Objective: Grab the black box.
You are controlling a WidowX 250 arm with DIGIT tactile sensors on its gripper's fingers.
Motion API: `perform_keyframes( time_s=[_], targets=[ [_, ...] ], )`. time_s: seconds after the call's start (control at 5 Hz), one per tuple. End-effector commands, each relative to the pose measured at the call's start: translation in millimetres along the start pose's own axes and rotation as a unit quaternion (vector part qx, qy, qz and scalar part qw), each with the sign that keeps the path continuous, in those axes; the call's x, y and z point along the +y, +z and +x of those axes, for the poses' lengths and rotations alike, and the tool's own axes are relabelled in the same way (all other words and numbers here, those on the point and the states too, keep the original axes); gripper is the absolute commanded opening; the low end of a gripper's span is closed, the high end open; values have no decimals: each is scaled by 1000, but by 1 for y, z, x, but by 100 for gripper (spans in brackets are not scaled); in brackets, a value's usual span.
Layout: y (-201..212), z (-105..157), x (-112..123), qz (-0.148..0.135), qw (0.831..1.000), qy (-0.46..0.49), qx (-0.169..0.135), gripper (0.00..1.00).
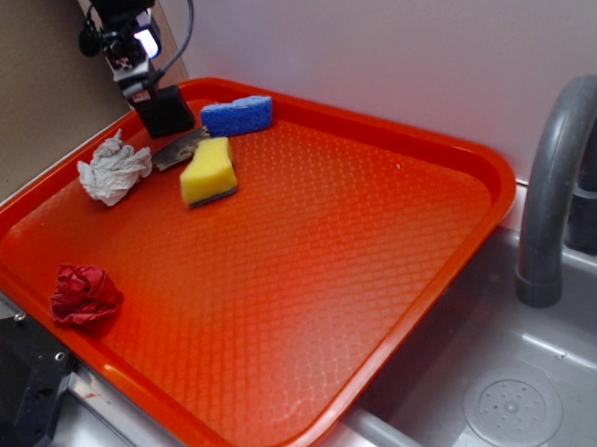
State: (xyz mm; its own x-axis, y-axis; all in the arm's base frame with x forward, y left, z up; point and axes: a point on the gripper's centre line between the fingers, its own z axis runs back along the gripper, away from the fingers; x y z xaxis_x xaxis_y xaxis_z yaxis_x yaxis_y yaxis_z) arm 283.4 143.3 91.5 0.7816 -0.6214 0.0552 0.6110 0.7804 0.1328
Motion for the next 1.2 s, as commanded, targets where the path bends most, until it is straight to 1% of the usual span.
perform_keyframes(
  time_s=[0.0,0.2,0.4,0.6,0.8,1.0],
  targets=[
    [-11,5,14,9,999,-34,13,100],
    [-15,2,25,5,1000,-20,8,100],
    [-25,6,31,-4,1000,-21,14,100],
    [-39,7,25,-22,999,-26,25,100],
    [-52,4,19,-28,998,-14,52,0],
    [-44,7,10,-45,997,5,70,0]
  ],
)
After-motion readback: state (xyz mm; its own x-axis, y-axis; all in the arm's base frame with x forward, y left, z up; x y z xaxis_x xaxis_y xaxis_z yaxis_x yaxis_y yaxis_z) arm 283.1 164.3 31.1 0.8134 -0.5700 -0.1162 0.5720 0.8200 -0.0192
